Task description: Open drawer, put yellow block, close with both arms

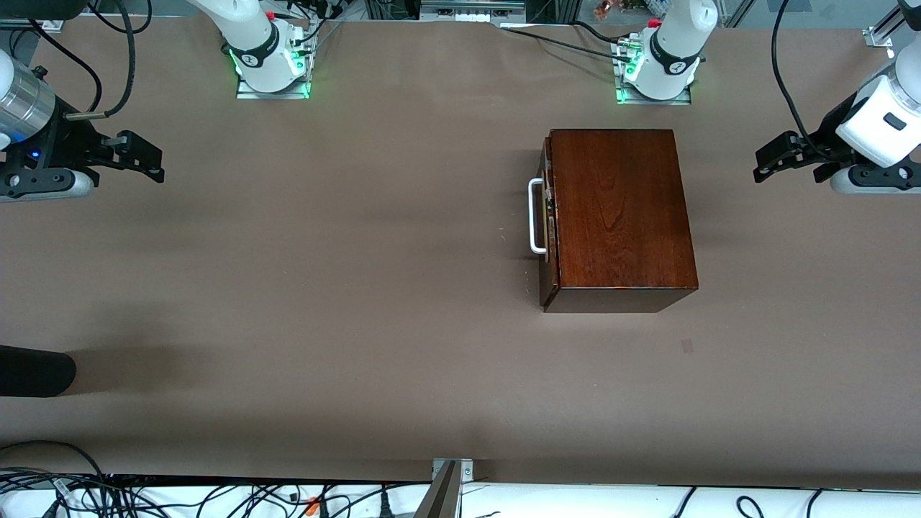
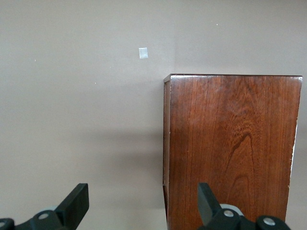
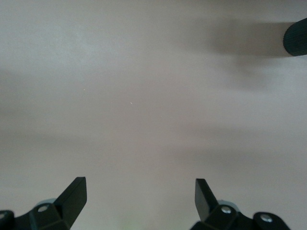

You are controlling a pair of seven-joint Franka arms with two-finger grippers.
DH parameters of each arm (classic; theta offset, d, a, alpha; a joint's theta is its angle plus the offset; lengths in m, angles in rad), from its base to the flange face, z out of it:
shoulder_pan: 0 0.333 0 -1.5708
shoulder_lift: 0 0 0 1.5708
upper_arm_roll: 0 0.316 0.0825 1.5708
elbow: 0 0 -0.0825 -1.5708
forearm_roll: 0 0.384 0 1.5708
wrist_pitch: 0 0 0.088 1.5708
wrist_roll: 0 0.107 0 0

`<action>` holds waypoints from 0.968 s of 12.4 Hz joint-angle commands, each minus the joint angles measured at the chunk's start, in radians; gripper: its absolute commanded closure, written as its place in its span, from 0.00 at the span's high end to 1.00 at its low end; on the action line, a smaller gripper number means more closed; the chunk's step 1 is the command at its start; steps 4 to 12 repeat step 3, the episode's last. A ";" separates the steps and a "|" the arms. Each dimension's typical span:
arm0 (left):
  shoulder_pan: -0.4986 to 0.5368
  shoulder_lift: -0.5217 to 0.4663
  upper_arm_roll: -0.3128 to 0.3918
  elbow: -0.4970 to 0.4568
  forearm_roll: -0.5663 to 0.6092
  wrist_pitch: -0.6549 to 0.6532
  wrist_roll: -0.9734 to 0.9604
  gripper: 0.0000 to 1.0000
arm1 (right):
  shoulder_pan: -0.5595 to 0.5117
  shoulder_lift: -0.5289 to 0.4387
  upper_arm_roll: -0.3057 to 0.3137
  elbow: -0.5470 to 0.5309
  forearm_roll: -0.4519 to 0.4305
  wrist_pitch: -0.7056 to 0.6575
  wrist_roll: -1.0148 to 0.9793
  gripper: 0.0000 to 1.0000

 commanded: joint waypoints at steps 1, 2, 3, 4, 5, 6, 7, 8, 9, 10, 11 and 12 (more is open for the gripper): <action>0.001 -0.015 -0.027 -0.010 0.050 -0.003 -0.006 1.00 | -0.010 -0.007 0.007 0.002 0.013 -0.004 0.015 1.00; 0.001 -0.015 -0.036 -0.008 0.050 -0.011 -0.008 1.00 | -0.010 -0.007 0.008 0.001 0.013 -0.004 0.015 1.00; 0.000 -0.013 -0.036 -0.007 0.050 -0.013 -0.008 1.00 | -0.009 -0.006 0.007 0.002 0.013 -0.004 0.015 1.00; 0.000 -0.013 -0.036 -0.007 0.050 -0.013 -0.008 1.00 | -0.009 -0.006 0.007 0.002 0.013 -0.004 0.015 1.00; 0.000 -0.013 -0.036 -0.007 0.050 -0.013 -0.008 1.00 | -0.009 -0.006 0.007 0.002 0.013 -0.004 0.015 1.00; 0.000 -0.013 -0.036 -0.007 0.050 -0.013 -0.008 1.00 | -0.009 -0.006 0.007 0.002 0.013 -0.004 0.015 1.00; 0.000 -0.013 -0.036 -0.007 0.050 -0.013 -0.008 1.00 | -0.009 -0.006 0.007 0.002 0.013 -0.004 0.015 1.00; 0.000 -0.013 -0.036 -0.007 0.050 -0.013 -0.008 1.00 | -0.009 -0.006 0.007 0.002 0.013 -0.004 0.015 1.00; 0.000 -0.013 -0.036 -0.007 0.050 -0.013 -0.008 1.00 | -0.009 -0.006 0.007 0.002 0.013 -0.004 0.015 1.00; 0.000 -0.013 -0.036 -0.007 0.050 -0.013 -0.008 1.00 | -0.009 -0.006 0.007 0.002 0.013 -0.004 0.015 1.00; 0.000 -0.013 -0.036 -0.007 0.050 -0.013 -0.008 1.00 | -0.009 -0.006 0.007 0.002 0.013 -0.004 0.015 1.00; 0.000 -0.013 -0.036 -0.007 0.050 -0.013 -0.008 1.00 | -0.009 -0.006 0.007 0.002 0.013 -0.004 0.015 1.00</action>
